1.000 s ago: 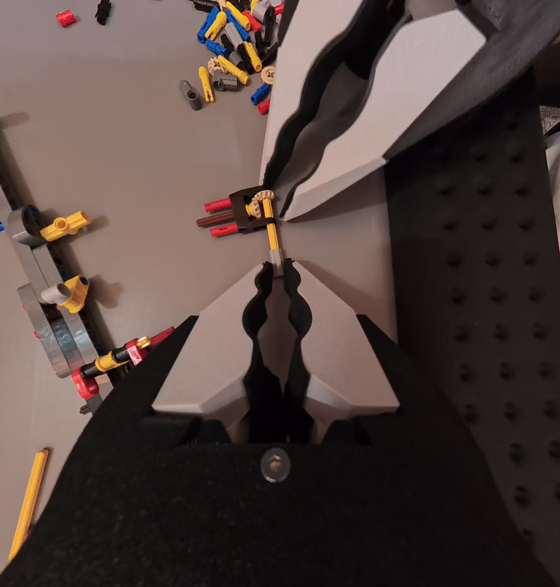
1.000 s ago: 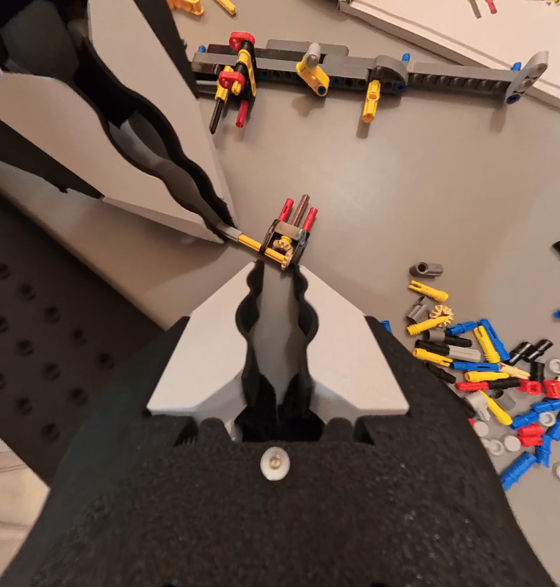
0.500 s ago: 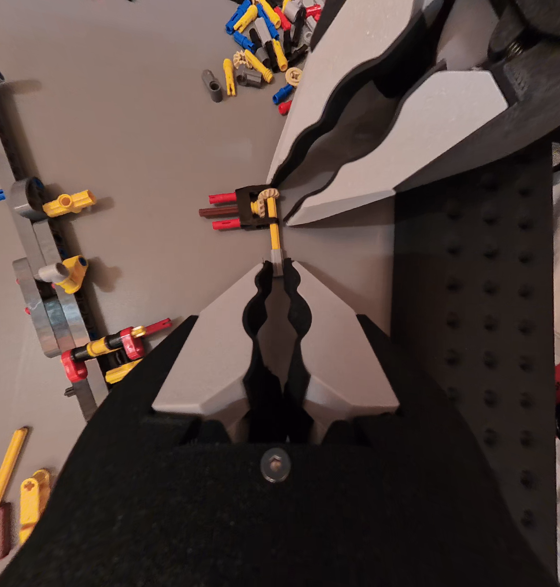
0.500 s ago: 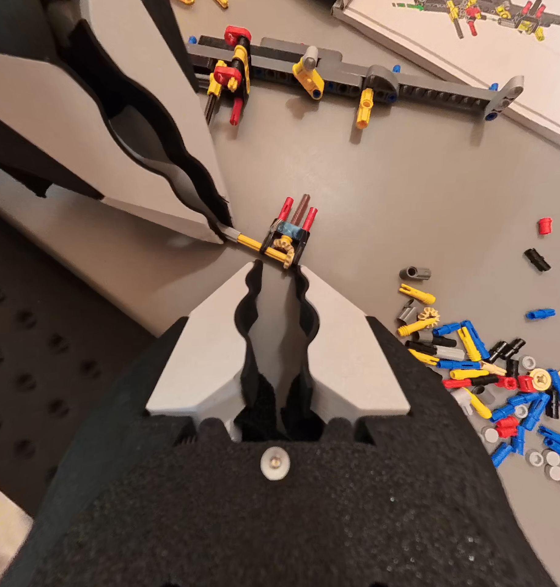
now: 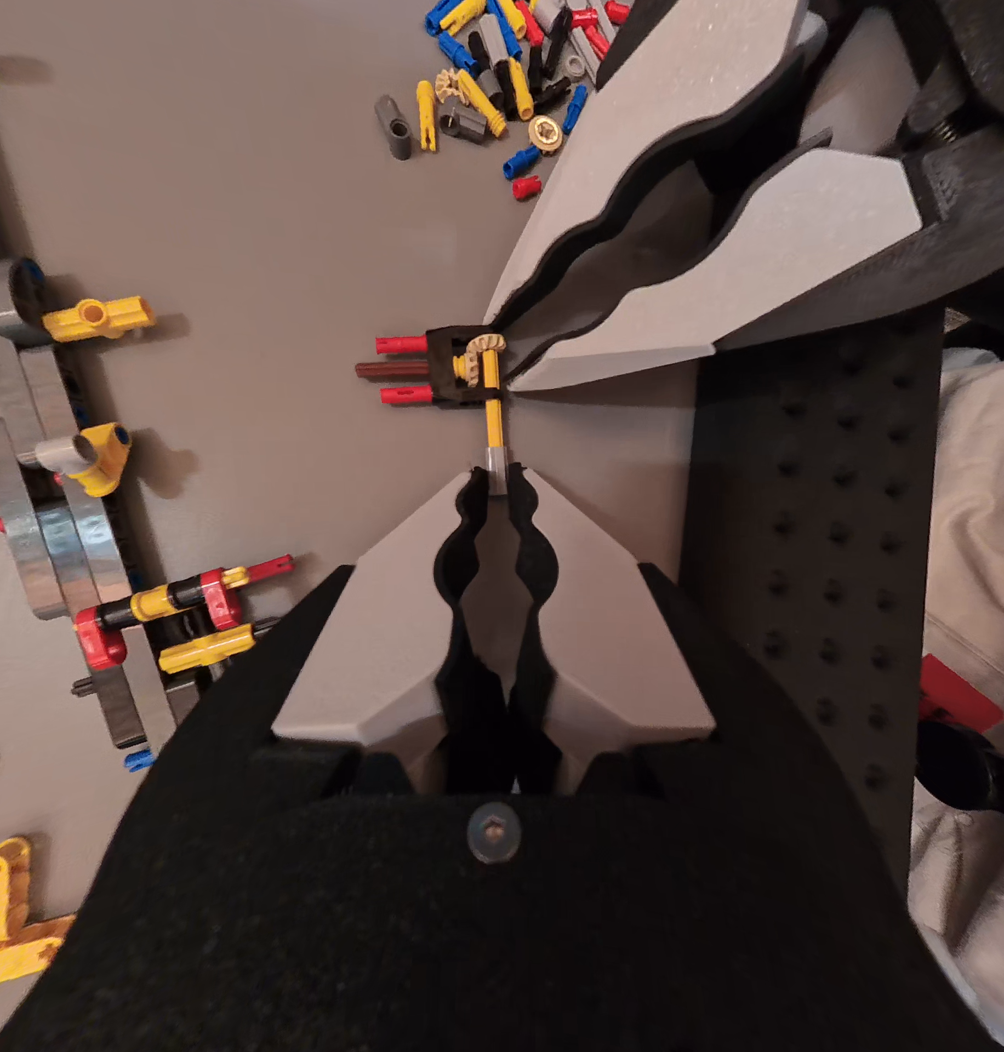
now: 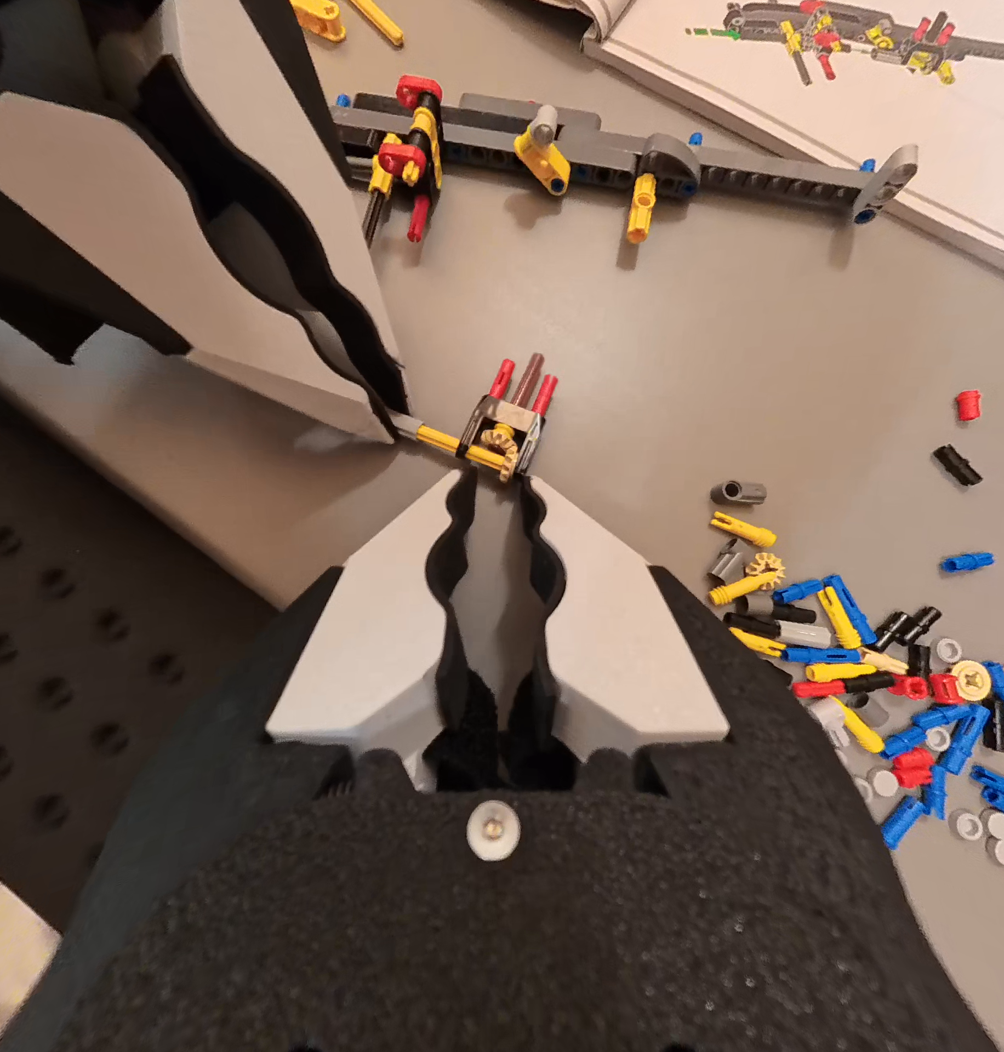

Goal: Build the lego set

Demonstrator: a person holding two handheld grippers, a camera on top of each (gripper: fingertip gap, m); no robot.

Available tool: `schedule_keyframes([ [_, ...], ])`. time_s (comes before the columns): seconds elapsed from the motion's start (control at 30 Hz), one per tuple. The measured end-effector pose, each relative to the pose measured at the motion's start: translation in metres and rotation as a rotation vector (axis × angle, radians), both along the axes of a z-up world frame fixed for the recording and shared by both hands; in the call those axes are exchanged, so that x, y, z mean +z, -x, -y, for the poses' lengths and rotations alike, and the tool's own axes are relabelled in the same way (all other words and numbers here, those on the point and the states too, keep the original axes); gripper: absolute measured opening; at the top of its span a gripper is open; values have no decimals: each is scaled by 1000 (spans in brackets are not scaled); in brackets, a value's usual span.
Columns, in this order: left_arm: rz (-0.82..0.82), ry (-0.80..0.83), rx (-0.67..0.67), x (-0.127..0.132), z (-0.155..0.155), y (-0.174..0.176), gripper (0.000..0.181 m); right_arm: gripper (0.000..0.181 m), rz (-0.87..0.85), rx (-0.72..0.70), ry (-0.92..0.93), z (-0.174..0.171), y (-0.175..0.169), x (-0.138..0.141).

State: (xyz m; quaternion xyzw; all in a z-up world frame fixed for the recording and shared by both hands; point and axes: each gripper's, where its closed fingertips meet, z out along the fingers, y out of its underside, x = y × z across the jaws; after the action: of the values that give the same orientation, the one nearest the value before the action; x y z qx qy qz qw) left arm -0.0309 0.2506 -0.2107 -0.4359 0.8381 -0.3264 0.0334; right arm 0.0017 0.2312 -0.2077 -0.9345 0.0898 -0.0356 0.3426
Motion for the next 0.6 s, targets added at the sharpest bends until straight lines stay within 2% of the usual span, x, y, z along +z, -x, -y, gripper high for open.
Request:
schedule_keyframes([
  [0.37, -22, 28, 0, 0, 0, 1, 6, 6, 13, -25, 17, 1, -4, -2],
  [0.5, -57, 73, -5, 1, 1, 3, 6, 6, 51, -10, 33, 1, -3, -4],
  [0.6, -98, 121, -26, 2, 2, 5, 6, 6, 15, -7, 23, 0, -1, -3],
])
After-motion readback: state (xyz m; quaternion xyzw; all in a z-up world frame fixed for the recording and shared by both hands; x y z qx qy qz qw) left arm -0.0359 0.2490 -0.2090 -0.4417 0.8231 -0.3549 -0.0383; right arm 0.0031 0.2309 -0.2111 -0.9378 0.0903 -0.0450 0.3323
